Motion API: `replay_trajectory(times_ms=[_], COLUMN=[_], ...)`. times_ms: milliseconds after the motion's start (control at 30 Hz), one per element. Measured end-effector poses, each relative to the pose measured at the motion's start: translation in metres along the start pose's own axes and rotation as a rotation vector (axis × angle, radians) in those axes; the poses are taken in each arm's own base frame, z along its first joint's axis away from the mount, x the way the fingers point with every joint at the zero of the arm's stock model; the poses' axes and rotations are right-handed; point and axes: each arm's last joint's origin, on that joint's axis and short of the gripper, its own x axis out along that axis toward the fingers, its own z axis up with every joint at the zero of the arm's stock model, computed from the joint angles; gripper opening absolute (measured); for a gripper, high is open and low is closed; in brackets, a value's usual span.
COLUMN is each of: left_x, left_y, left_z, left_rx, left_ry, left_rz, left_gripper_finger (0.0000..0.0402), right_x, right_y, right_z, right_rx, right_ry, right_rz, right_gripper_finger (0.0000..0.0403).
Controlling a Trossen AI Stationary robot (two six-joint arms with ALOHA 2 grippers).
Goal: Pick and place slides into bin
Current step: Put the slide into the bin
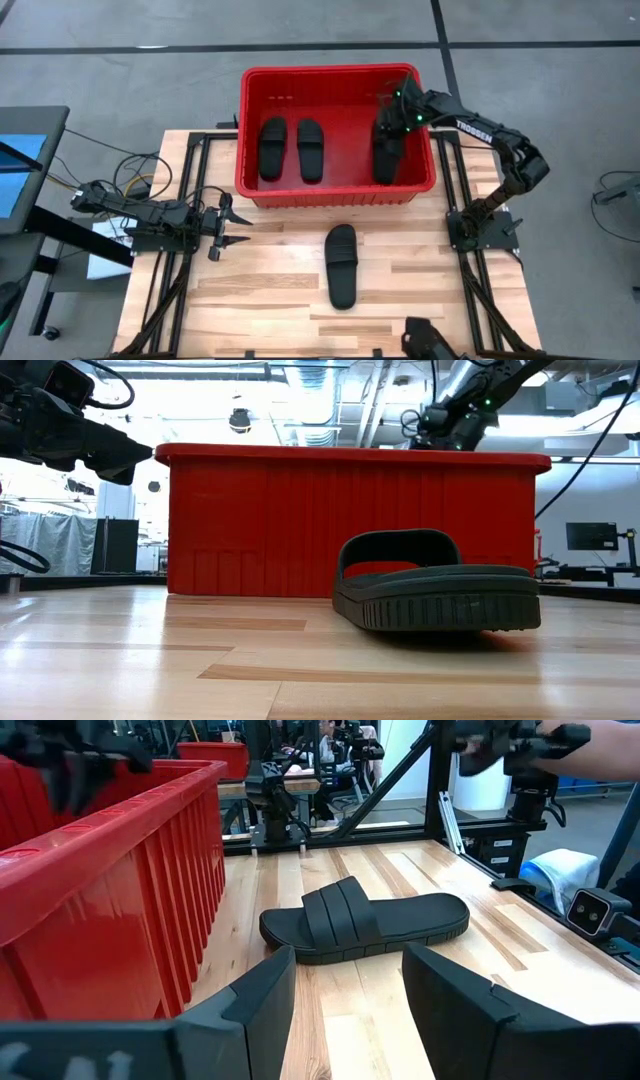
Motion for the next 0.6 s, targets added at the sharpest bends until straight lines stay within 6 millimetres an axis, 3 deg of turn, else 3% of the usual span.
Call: replay_trajectory(times_ms=[333, 600], left_x=[0.0, 0.0], left_y=[0.0, 0.0], left_z=[0.0, 0.0], left_rx=[0.0, 0.0], left_ry=[0.0, 0.0], left_rz=[0.0, 0.0], left_gripper_finger=[0.0178, 0.0178], right_x=[-0.035, -0.044], right_y=[-0.017, 0.006], right_z=[0.043, 0.075], right_rx=[0.097, 0.049], right_ry=[-0.217, -0.279], right_rz=[-0.146, -0.118], right_gripper_finger=[0.0093, 0.0093])
